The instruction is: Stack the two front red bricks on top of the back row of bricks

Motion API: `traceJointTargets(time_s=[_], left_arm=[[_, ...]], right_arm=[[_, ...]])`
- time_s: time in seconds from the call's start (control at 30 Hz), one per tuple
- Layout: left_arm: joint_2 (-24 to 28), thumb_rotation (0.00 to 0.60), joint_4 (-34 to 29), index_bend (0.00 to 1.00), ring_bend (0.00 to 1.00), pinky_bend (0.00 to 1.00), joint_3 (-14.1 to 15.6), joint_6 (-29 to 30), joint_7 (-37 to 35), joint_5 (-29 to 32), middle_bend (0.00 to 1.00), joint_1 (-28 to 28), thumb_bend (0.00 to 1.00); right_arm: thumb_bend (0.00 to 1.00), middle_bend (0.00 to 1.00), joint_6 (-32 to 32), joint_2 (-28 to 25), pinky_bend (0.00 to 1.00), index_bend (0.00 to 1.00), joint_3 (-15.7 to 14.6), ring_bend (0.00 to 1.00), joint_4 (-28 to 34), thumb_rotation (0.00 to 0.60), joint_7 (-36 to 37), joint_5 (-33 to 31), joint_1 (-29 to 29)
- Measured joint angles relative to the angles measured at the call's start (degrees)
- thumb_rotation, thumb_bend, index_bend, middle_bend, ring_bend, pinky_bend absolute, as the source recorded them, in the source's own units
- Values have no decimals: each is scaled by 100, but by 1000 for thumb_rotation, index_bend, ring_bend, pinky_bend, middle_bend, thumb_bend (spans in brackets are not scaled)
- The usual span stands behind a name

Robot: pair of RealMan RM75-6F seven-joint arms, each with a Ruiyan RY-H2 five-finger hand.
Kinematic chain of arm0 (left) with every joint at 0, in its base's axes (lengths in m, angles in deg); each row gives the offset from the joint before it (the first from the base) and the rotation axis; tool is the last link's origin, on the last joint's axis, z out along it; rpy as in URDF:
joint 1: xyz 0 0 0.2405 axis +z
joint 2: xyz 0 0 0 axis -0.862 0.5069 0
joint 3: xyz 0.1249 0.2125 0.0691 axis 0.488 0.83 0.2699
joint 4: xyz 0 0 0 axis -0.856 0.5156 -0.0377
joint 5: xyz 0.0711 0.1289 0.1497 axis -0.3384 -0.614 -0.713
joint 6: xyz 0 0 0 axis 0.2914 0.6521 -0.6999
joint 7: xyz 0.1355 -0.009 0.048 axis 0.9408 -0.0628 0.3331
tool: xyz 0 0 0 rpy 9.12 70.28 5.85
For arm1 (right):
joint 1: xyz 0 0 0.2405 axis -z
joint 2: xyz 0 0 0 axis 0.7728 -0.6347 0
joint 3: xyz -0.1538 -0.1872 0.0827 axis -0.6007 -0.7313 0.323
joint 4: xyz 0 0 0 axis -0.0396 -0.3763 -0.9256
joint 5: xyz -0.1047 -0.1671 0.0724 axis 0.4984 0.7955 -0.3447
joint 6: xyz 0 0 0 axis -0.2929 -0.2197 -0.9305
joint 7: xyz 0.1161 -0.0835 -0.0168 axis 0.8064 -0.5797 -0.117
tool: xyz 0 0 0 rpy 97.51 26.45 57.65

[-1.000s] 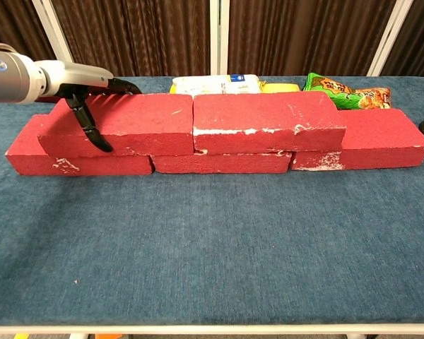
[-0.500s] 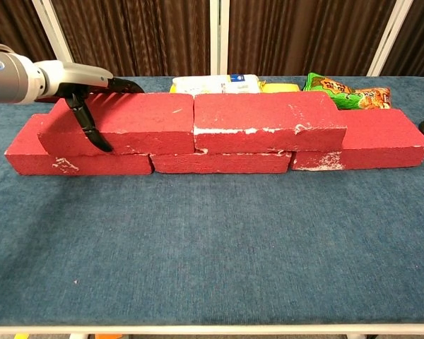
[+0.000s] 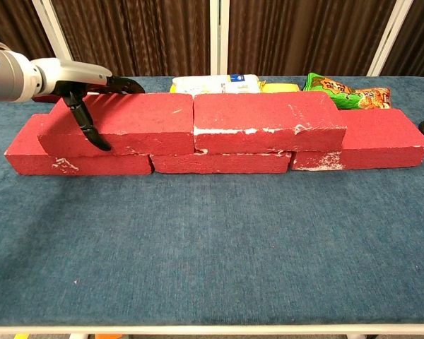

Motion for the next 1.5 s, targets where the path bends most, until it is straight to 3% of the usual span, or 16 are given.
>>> traceJointTargets(time_s=[0.67,1.03,1.23,1.5], left_arm=[[160,600,-183,0,0,0,-62,99,-180,-283,0,123,18],[831,600,-934,0,0,0,-112,446,-174,-465,0,317,13],[1448,600,-1708,0,0,0,-213,1303,-313,-786,0,779,0],[2081,600,-2313,0,0,0,56,3515,-338,-1790,0,2216,0]], right_arm=[[0,0,-25,-18,0,0,17,0,3,600,36,6,19],[0,0,-103,-99,0,0,36,0,19,600,138,58,73],[0,0,-202,-131,0,0,-56,0,40,600,73,187,165],[0,0,-719,-159,0,0,-217,0,113,600,-393,548,429]])
